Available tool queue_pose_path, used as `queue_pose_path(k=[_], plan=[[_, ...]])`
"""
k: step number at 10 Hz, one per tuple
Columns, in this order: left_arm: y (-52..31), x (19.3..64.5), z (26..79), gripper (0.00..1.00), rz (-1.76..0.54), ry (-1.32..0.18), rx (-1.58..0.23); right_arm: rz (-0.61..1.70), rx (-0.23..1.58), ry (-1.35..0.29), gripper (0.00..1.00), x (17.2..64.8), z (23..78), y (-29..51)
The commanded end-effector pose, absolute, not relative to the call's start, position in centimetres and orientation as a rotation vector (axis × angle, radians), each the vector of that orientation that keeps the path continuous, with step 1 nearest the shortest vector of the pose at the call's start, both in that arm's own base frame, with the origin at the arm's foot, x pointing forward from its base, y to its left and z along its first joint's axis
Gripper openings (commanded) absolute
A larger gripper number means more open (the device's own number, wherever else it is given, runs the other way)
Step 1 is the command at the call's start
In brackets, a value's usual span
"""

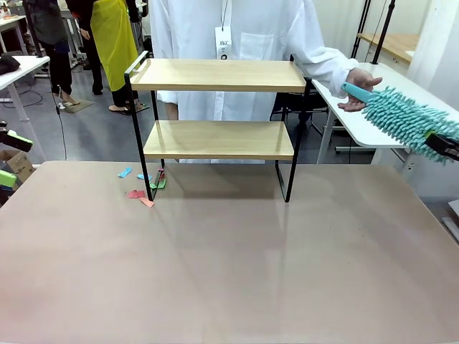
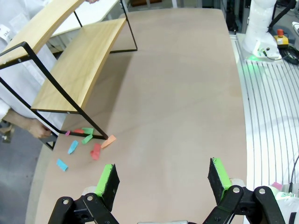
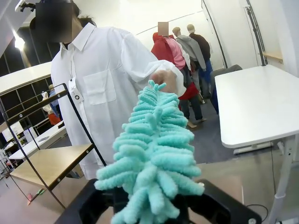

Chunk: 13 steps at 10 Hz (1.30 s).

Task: Clean the shelf.
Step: Hand the Duster back to the human.

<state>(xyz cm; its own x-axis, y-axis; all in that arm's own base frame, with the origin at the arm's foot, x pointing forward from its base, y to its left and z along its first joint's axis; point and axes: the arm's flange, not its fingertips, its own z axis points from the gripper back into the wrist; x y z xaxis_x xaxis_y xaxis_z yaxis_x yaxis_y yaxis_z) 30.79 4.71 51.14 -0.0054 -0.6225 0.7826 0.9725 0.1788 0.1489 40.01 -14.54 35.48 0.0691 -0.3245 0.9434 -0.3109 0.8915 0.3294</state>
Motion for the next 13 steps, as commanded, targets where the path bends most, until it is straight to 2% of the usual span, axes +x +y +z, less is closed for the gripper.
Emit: queue_pose_path(k=[1,4,5,6,7,8,10,13], plan=[[4.7,31.0,51.2,1.0,-1.356,-0.89,-0.533,-0.022,0.525,-1.521,0.16,39.9,36.1,-14.6],[4.7,31.0,51.2,1.0,-1.356,-0.89,-0.533,-0.022,0.525,-1.521,0.16,39.9,36.1,-14.6],[4.7,31.0,51.2,1.0,-1.356,-0.89,-0.533,-0.009,0.52,-1.526,0.35,40.0,35.6,-14.5],[4.7,31.0,51.2,1.0,-1.356,-0.89,-0.533,0.012,0.529,-1.522,0.72,39.8,36.1,-14.8],[4.7,31.0,51.2,1.0,-1.356,-0.89,-0.533,0.027,0.537,-1.512,0.91,39.6,36.4,-14.8],[4.7,31.0,51.2,1.0,-1.356,-0.89,-0.533,0.029,0.533,-1.511,1.0,39.3,37.2,-15.0],[4.7,31.0,51.2,1.0,-1.356,-0.89,-0.533,0.016,0.591,-1.534,1.0,38.4,40.4,-15.6],[4.7,31.0,51.2,1.0,-1.356,-0.89,-0.533,-0.043,0.726,-1.619,1.0,36.8,48.9,-18.0]])
